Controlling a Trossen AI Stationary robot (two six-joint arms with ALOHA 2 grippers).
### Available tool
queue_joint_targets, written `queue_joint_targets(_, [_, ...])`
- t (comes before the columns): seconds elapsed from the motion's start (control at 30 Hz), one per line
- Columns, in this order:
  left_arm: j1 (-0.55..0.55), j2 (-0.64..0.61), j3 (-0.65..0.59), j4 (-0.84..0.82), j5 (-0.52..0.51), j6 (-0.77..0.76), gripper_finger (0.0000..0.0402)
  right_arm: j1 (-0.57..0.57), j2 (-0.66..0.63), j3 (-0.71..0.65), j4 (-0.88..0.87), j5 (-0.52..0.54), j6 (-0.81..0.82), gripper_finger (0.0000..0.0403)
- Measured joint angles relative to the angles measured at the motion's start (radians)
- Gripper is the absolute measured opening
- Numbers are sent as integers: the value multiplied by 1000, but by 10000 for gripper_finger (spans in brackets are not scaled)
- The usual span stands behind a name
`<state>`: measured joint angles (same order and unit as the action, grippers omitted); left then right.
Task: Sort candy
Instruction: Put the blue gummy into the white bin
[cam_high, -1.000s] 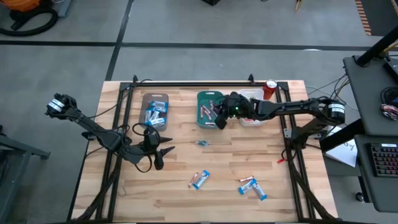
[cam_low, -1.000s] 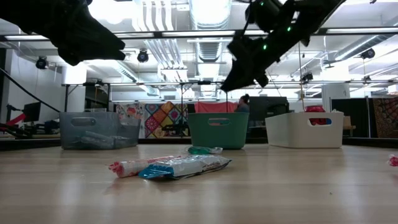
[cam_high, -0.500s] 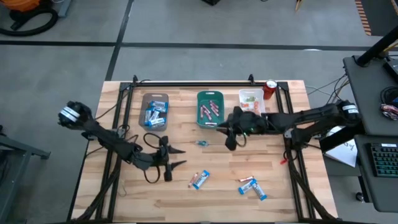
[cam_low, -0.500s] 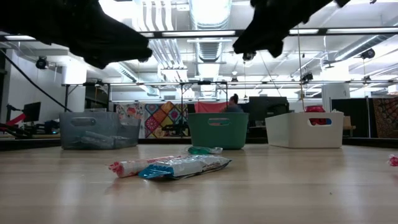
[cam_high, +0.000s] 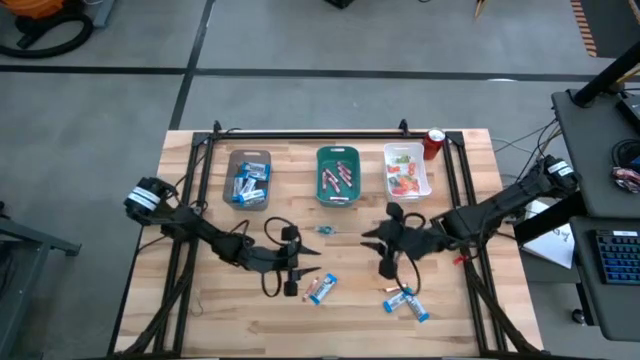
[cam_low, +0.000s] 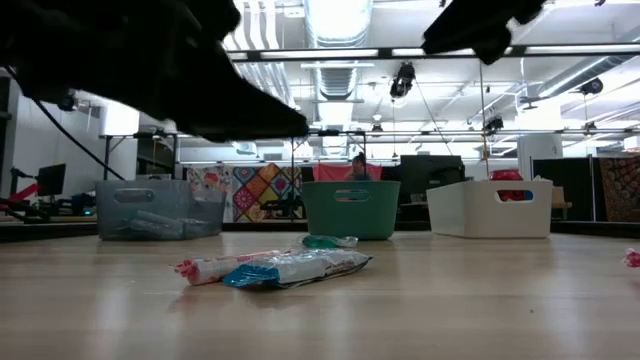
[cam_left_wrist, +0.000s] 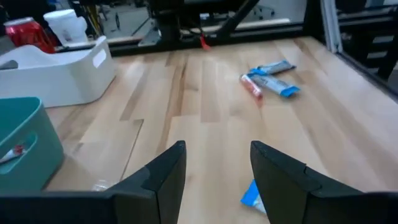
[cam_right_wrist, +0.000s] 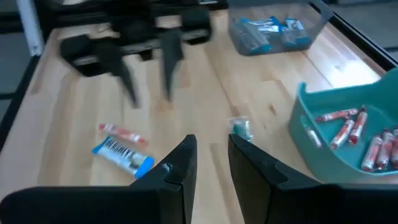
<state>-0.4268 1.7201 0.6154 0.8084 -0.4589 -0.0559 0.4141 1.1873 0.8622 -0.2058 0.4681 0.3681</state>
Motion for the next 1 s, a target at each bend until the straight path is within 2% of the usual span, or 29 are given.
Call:
queue_joint_targets(0.13, [44,56,10,26,32,44,157,86,0,-2,-5,60,20,86])
queue_joint_targets(0.3, [98,106,11,25,47,72,153,179,0,-7,-7,189,42,82])
queue_joint_targets(0.5, [170,143,11,37,124,95,153,224,0,-7,2,304,61,91])
queue_joint_targets(0.8, [235,145,11,1,119,101,155,223,9,-15,1,320,92,106])
queue_joint_targets(1.0, [247,145,11,-23,118,97,183,223,10,-16,3,320,96,112])
